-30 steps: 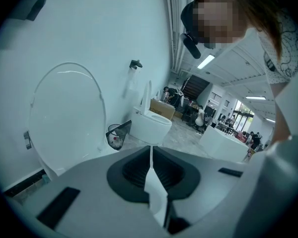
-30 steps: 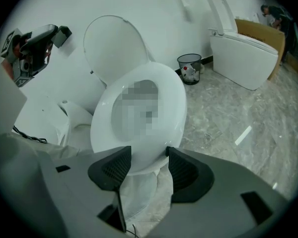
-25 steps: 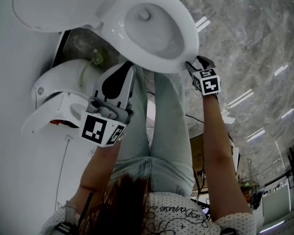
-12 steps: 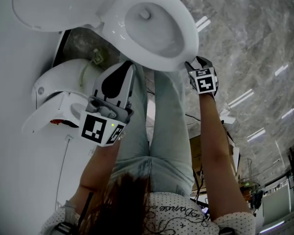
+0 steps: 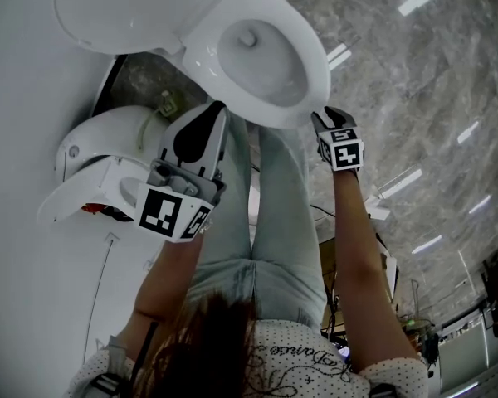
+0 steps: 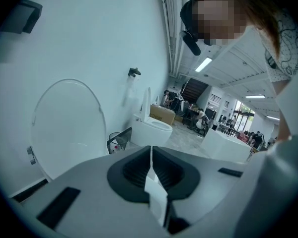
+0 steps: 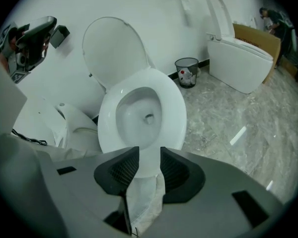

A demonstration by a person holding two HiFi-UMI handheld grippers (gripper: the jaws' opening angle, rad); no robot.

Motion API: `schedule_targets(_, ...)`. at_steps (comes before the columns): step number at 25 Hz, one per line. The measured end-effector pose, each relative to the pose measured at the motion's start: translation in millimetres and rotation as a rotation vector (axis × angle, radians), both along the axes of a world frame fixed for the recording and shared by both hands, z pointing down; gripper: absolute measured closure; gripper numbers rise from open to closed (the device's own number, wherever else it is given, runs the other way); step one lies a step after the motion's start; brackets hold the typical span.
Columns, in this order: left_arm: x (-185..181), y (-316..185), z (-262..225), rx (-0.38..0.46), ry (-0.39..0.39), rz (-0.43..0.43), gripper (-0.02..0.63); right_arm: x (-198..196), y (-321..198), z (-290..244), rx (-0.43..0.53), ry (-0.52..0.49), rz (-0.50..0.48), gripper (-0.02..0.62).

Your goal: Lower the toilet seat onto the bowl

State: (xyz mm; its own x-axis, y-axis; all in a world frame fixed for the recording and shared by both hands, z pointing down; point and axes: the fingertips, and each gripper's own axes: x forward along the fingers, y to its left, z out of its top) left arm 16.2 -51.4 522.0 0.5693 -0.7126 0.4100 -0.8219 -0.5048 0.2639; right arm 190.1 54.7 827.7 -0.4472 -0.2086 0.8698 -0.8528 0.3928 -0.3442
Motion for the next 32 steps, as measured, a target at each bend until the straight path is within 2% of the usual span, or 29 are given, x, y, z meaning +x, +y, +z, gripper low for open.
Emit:
schedule_targets(4,-1,-6,-24,0.032,-0.005,-0.019,0.594,1,-15,-42,0.087,-0.018,0.021,0.53)
schedule_targets(9,-5,-15,-52,0.064,0.01,-0.028,0.595,1,-35,-100,0.188,-0.051,0.05,0.581)
schedule_targets(15,-16,-30,-87,0.118,0.024,-0.049,0.595,-8,-65,-168,0.303,-0.09,0.071,0.583)
schedule_targets(22,-19,-37,-132,0.186,0.028,-0.032,0.595,-18,-101,-259,0.462,-0.146,0.097,0.583)
schedule_targets(32,-29,-39,-174,0.207,0.026,-0.036,0.597,-31,-141,-384,0.667,-0.215,0.103,0.583)
